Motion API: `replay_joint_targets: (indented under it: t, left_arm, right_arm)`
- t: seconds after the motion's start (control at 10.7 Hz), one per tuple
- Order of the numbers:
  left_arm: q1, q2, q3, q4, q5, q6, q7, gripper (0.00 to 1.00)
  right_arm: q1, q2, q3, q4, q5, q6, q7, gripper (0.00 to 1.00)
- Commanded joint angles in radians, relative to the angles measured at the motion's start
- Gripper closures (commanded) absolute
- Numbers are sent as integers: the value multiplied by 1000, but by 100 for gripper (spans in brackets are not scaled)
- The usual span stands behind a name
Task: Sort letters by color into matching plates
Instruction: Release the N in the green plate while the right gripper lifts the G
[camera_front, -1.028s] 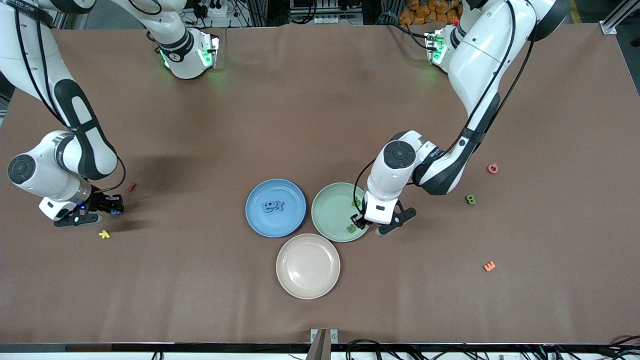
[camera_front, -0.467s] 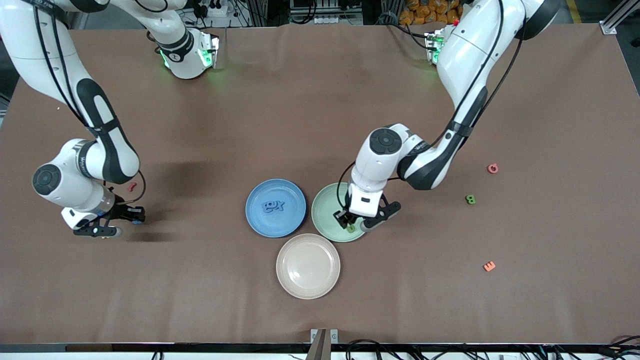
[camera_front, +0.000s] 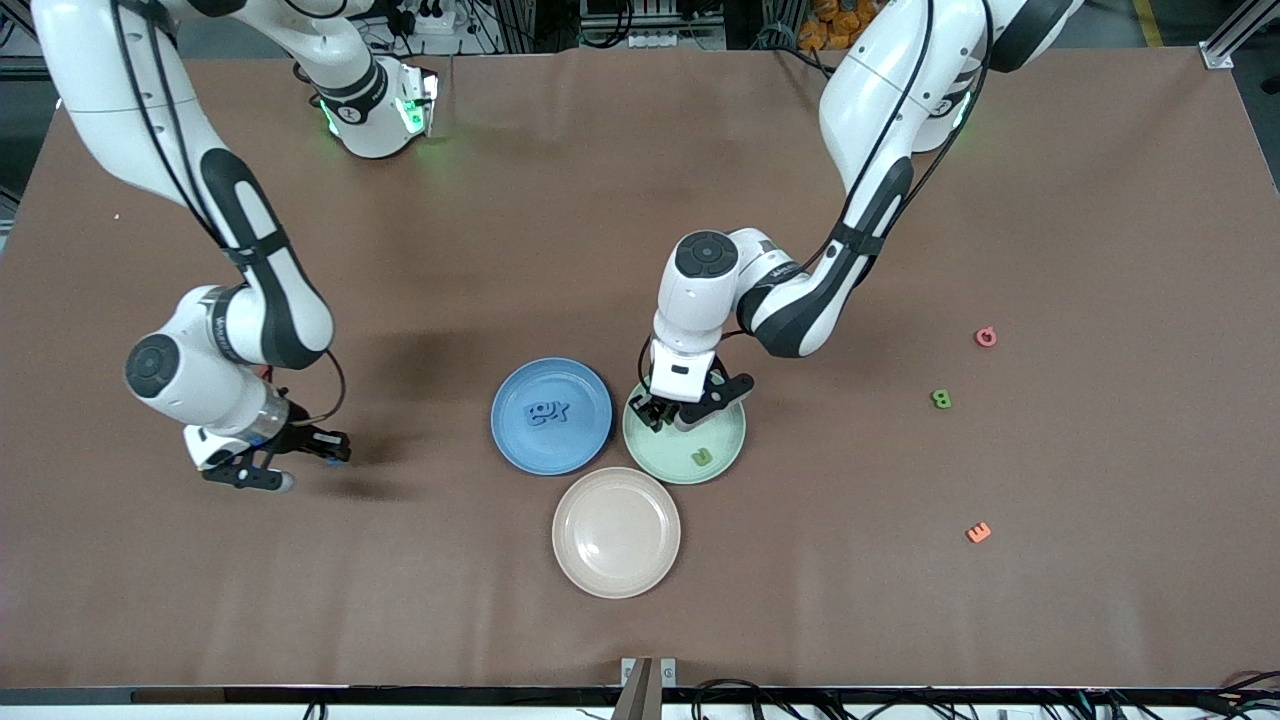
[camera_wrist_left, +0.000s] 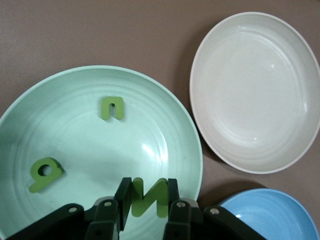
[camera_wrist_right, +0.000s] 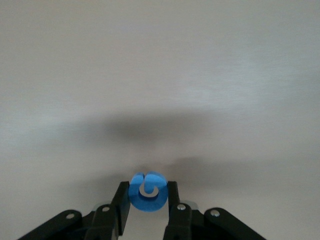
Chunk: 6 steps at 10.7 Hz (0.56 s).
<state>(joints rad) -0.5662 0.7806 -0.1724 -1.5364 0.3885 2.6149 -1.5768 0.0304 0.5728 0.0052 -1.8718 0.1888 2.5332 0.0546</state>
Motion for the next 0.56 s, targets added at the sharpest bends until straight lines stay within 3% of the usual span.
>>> replay_joint_targets:
  t: [0.0, 0.19, 0.47]
  left_arm:
    - [0, 9, 25, 9, -5, 4, 3, 1]
    - [12, -1, 34, 7, 0, -40, 3, 0]
    - [74, -21, 34, 7, 3, -215, 111, 0]
  right_arm:
    - [118, -11, -4, 25, 34, -18, 172, 73]
    - [195, -5, -2, 45, 34, -18, 275, 73]
    - [291, 21, 21, 88, 32, -18, 419, 73]
